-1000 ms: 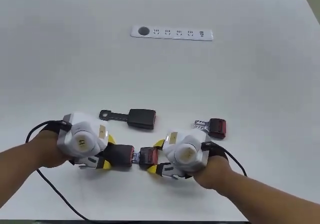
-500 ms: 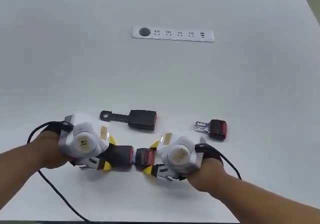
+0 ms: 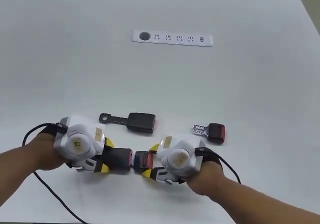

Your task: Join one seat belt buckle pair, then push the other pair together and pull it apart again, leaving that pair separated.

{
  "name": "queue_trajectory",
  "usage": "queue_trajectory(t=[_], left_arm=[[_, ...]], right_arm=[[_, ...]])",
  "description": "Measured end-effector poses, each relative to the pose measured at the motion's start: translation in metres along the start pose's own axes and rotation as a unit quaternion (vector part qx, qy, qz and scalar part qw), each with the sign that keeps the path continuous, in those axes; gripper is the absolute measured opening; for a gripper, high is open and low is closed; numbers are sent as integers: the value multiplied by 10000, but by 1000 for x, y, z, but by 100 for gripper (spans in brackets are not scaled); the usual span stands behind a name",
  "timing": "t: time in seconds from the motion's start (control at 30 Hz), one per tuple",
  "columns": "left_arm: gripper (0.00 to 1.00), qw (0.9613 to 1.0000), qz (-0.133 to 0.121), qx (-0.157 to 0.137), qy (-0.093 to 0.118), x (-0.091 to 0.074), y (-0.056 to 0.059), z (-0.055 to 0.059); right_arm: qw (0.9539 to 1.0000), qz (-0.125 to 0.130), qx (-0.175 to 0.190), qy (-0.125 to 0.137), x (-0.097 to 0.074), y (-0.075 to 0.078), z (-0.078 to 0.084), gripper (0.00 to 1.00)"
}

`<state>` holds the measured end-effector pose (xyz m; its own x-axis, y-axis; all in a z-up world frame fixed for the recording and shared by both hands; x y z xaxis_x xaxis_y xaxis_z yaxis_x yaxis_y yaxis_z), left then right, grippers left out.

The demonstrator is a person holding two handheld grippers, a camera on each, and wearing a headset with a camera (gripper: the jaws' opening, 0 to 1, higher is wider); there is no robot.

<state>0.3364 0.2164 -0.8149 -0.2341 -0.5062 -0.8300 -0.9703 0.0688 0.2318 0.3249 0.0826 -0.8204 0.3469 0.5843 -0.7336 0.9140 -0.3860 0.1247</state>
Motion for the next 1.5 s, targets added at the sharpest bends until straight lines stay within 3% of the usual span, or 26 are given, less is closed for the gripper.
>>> queue_trajectory(t=[0.23,0.7,1.5], left_arm=[[32,9999,107,50,108,-2,1,0],[31,9991,137,84,397,-3,0,4],[31,9979,232,208,569,-3,0,6]], right_arm=[[9999,-12,-153,18,-1,1,1,33],[9997,121,-4,217,-2,-1,2,33],[9990,-23,12,454,0,-1,5,32]])
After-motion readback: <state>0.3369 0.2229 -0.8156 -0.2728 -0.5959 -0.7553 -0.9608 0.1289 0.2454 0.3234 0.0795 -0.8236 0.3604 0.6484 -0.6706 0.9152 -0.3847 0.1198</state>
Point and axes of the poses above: the centre of the closed fingertips' face, and the gripper's own axes: x roughly forward along the fingers, y roughly to its right, z roughly out of its underside, the point moved 5 cm from there along -x, roughly backward along the fingers, and after that the axes turned 13 degrees about z, right-handed, at the moved point
